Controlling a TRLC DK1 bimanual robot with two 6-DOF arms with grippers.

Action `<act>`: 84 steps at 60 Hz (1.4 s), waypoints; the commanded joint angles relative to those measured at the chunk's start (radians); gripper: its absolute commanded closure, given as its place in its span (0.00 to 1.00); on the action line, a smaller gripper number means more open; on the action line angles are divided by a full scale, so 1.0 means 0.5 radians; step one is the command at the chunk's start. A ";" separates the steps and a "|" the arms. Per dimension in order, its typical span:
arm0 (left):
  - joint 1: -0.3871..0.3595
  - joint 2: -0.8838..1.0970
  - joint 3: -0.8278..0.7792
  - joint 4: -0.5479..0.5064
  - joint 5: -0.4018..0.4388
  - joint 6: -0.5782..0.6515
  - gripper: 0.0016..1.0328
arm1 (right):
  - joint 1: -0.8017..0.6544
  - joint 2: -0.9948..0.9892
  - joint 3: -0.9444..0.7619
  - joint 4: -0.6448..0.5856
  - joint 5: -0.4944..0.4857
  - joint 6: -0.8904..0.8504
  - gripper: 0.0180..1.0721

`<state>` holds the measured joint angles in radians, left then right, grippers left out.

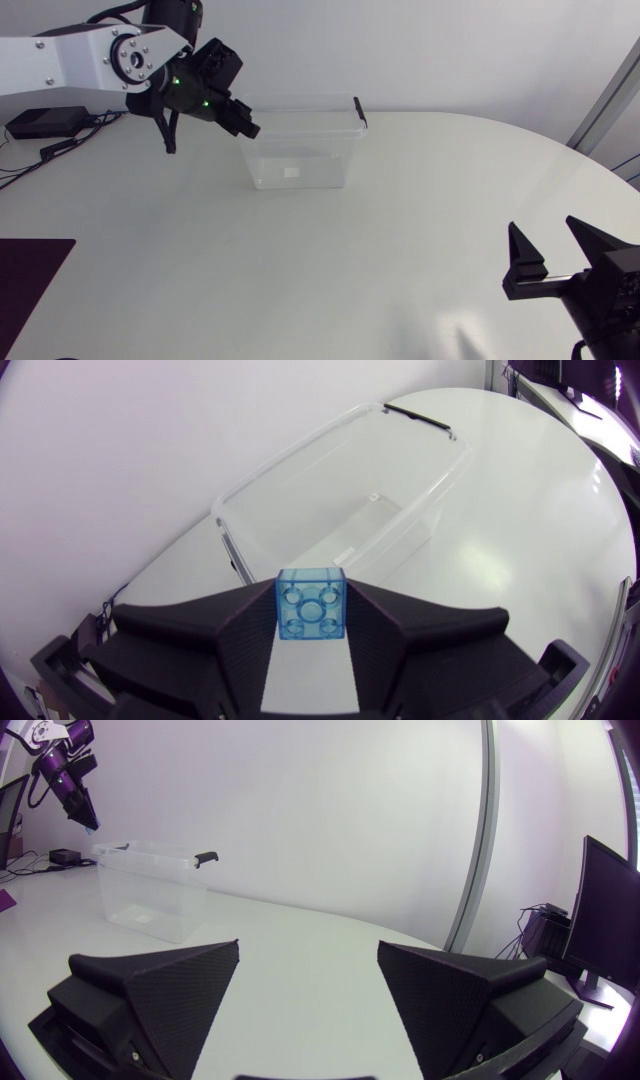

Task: Place the duplo bricks in the container

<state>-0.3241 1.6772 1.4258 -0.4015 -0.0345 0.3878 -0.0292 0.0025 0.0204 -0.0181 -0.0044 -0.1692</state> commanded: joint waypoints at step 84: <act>0.194 -0.023 0.434 -0.212 -0.311 -0.223 0.04 | -0.012 -0.017 -0.041 0.024 -0.016 -0.033 0.05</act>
<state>-0.2302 1.7546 1.7081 -0.5285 -0.1623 0.3149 -0.0292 0.0025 0.0204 -0.0181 -0.0044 -0.1692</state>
